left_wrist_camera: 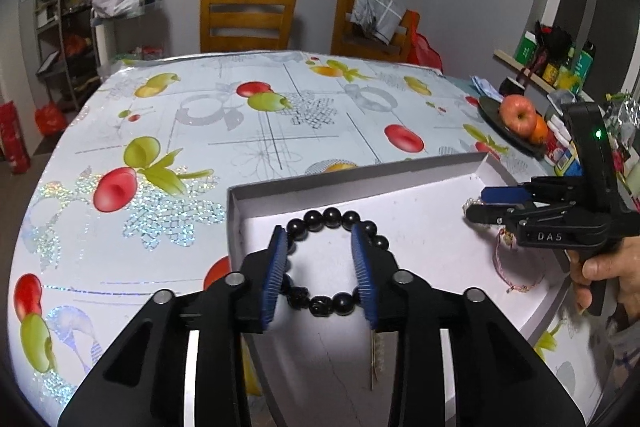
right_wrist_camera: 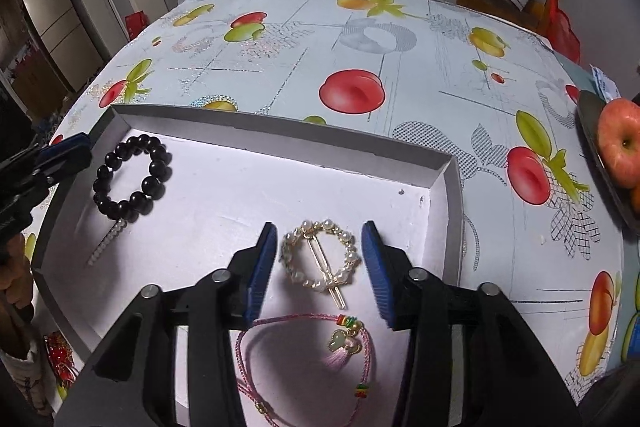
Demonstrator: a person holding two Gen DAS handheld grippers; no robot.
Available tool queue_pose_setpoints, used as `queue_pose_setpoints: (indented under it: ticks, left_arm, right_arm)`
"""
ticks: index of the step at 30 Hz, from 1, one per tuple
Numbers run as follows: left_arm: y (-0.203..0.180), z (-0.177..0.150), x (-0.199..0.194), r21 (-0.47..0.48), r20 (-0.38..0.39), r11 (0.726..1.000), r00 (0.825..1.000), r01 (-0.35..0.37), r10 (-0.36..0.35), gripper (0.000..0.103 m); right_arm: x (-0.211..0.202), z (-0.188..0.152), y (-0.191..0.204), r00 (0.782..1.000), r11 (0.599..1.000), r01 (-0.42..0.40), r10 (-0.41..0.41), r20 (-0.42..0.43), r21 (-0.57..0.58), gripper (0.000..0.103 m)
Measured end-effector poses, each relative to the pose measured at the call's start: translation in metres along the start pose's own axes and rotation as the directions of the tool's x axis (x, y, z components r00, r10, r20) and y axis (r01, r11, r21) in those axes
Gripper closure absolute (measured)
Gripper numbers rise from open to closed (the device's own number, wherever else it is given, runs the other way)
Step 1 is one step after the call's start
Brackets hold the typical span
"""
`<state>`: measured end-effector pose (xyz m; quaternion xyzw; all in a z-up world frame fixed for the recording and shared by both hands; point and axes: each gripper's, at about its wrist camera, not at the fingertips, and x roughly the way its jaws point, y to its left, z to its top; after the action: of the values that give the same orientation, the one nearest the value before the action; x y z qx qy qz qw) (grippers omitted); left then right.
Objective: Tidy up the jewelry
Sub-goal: 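Open left gripper to drop the black bracelet while right gripper releases the pearl clip, then move both grippers back from the box to the remaining bracelets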
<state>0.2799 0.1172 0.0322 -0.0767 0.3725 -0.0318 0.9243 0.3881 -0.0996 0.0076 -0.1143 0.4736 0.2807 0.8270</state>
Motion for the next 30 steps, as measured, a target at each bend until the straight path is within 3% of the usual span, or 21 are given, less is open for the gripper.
queue_pose_setpoints:
  ticks: [3,12,21,30]
  left_arm:
    - [0.001,-0.001,-0.002,-0.012,0.006,1.000,1.000,-0.011,0.011,0.042]
    - [-0.007,-0.001,-0.017,0.000,0.063,1.000,0.998,-0.030,0.030,0.029]
    - [-0.014,-0.009,-0.033,-0.013,0.086,1.000,0.996,0.000,0.001,0.028]
    - [-0.035,-0.046,-0.086,0.036,0.110,0.999,0.994,0.012,-0.016,0.028]
  right_arm:
    - [-0.008,-0.001,0.003,0.999,1.000,0.013,-0.013,0.039,-0.011,0.042]
    - [-0.055,-0.034,0.013,0.982,0.999,-0.023,0.029,0.186,-0.031,0.037]
    - [-0.104,-0.095,0.022,0.959,0.998,-0.060,0.067,0.276,-0.032,0.032]
    - [-0.119,-0.140,0.029,0.953,0.996,-0.081,0.084,0.291,-0.023,0.027]
